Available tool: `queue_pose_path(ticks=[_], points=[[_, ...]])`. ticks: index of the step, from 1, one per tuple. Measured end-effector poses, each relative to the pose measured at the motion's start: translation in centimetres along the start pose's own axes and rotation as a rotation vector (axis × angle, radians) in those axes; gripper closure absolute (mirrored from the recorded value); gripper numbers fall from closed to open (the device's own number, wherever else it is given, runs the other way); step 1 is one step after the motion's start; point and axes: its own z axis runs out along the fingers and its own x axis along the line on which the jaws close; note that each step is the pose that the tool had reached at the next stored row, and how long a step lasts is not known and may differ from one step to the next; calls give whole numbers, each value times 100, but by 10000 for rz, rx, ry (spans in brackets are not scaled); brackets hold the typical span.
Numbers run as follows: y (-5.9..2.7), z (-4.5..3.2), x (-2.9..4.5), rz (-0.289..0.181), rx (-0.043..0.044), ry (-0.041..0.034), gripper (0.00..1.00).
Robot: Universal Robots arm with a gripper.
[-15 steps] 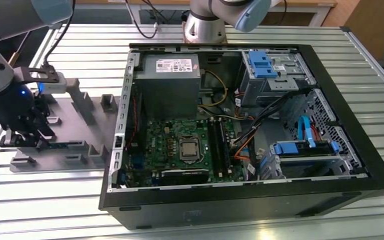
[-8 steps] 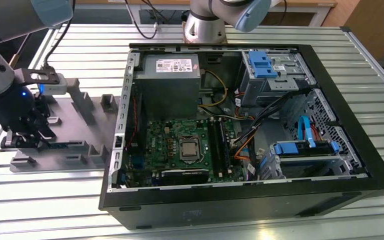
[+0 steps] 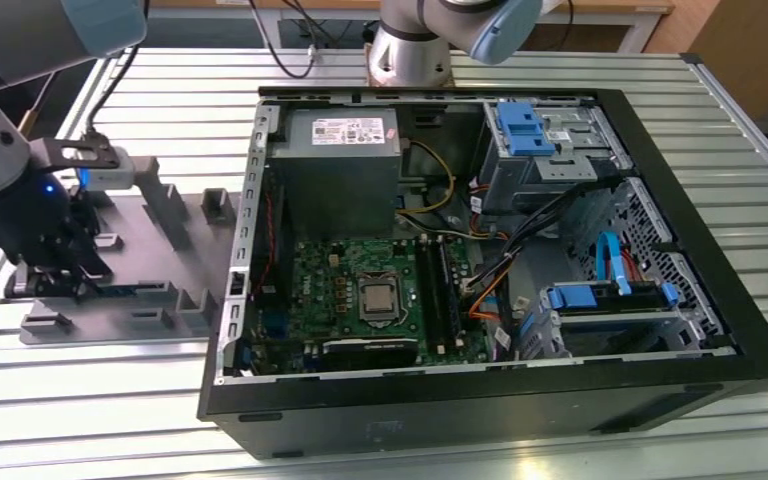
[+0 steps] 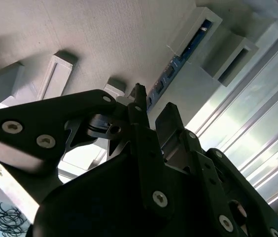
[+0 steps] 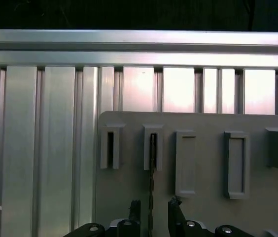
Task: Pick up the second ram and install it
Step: 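Pick up the second ram and move it above second insertion slot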
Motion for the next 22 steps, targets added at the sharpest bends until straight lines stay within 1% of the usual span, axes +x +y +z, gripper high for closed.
queue_pose_path(ticks=[6, 10, 14, 15, 22], points=[[20, 73, 0, -1, -1, 0, 64], [31, 107, 0, -1, -1, 0, 64], [36, 120, -1, -1, -1, 1, 65], [37, 122, 0, -1, -1, 0, 73], [42, 137, 0, -1, -2, 1, 73]])
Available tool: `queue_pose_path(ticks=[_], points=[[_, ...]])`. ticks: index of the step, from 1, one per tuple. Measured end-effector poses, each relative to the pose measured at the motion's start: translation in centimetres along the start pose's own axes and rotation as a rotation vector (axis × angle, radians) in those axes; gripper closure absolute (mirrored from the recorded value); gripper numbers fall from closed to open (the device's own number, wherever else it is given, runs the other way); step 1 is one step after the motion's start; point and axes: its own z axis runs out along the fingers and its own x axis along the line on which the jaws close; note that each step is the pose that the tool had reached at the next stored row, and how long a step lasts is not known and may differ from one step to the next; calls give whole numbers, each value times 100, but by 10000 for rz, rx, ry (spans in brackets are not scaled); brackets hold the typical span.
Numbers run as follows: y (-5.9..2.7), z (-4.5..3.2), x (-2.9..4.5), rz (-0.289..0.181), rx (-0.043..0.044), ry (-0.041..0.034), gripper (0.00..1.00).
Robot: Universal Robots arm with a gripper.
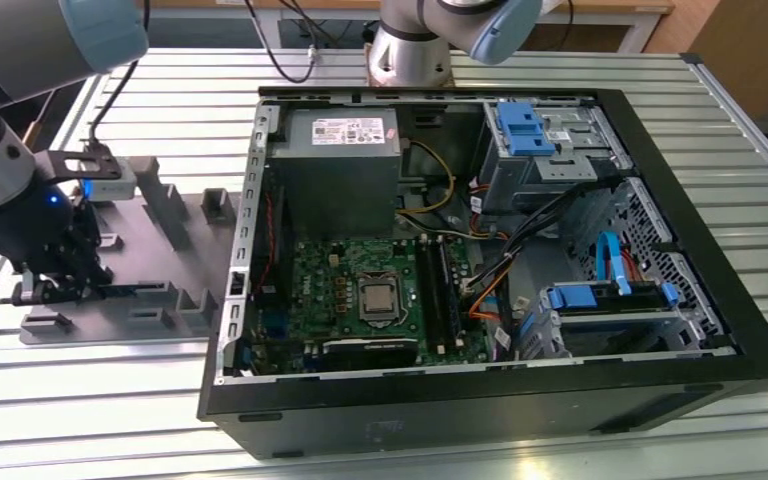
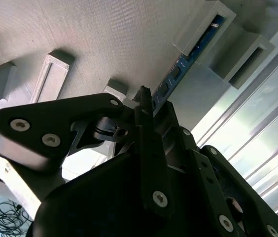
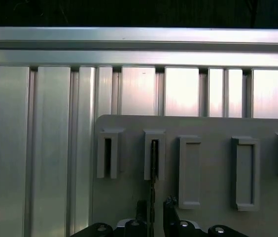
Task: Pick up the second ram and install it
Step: 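Pick up the second ram and move it above second insertion slot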
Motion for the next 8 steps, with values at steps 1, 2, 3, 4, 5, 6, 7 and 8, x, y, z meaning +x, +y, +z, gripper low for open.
queue_pose_path(ticks=[1, 2, 3, 4, 5, 6, 7, 8], points=[[0, 2, 0, 0, 1, -1, 73], [0, 4, 0, 0, 1, -1, 73], [0, 8, 0, 0, 2, -2, 73], [0, 11, -1, 0, 2, -2, 73], [-1, 12, -1, 1, 1, -1, 73], [-1, 14, -1, 1, 1, 0, 73], [-1, 17, -1, 1, 1, -1, 73], [-2, 19, 0, 1, 1, -1, 73]])
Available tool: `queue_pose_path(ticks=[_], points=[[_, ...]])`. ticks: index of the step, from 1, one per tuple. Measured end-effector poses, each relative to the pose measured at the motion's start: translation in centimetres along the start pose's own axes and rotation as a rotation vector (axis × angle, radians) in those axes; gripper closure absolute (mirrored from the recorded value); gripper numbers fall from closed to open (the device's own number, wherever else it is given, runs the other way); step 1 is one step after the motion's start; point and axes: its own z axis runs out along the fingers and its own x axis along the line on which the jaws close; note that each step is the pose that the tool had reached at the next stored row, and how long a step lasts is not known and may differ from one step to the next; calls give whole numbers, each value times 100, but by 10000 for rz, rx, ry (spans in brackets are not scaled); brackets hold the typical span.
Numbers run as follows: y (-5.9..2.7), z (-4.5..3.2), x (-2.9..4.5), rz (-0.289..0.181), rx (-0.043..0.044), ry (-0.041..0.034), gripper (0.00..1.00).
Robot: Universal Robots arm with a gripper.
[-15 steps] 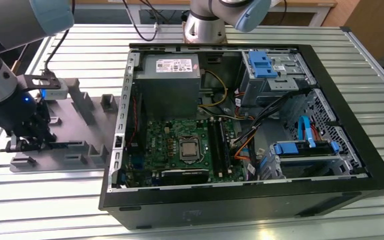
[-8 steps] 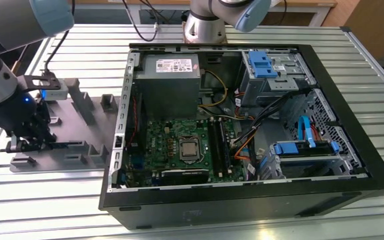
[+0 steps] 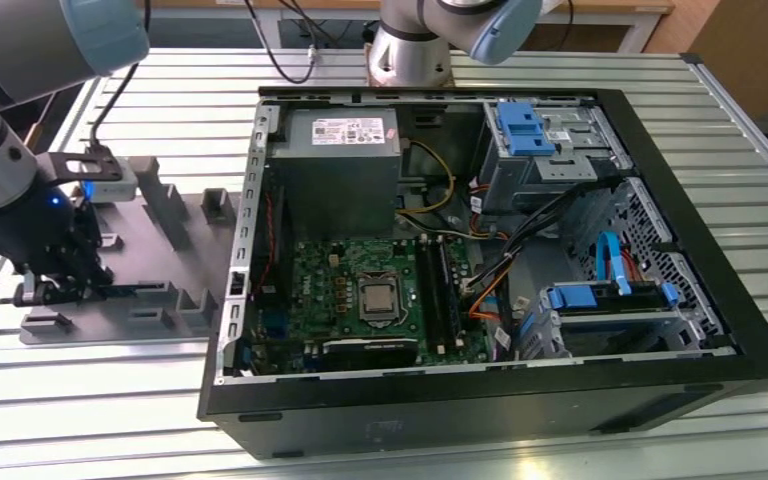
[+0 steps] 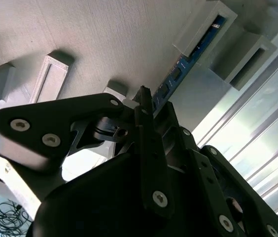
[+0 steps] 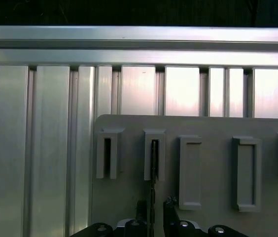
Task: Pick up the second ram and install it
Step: 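Pick up the second ram and move it above second insertion slot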
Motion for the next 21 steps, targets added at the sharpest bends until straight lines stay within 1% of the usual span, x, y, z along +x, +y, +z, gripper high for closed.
queue_pose_path(ticks=[10, 18, 20, 21], points=[[-7, 17, 0, -1, 2, -2, 73], [-10, 17, 0, -1, 1, 0, 73], [-10, 17, 0, -1, 0, 0, 74], [-10, 17, 0, -1, 0, 0, 81]])
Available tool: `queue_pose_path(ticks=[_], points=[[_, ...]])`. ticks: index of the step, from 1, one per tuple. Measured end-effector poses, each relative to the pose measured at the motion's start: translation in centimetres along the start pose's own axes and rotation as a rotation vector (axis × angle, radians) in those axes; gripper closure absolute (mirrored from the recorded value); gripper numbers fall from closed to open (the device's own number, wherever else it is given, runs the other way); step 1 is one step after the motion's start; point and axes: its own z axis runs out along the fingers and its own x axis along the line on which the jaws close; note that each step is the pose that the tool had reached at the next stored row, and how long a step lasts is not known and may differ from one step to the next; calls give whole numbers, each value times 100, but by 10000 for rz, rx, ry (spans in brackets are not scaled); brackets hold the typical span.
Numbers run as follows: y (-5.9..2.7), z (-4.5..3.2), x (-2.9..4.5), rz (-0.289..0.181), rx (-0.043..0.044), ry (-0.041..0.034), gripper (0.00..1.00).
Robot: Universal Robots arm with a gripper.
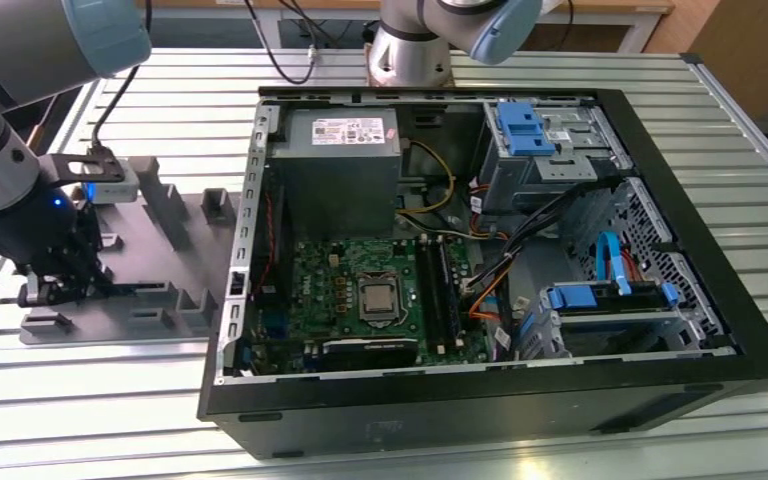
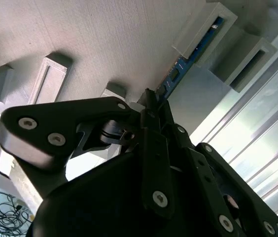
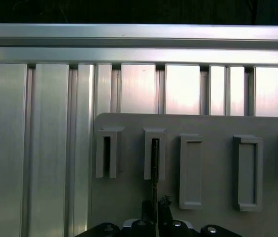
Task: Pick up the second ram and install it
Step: 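Pick up the second ram and move it above second insertion slot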
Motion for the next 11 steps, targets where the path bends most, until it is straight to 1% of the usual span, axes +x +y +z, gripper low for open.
queue_pose_path(ticks=[5, 7, 8, 11], points=[[-1, 0, 0, 0, 0, 0, 81], [-1, 1, 0, 0, 0, 0, 82], [-1, 1, 0, 0, 0, 0, 86], [-2, 1, 0, 0, 0, 1, 86]])
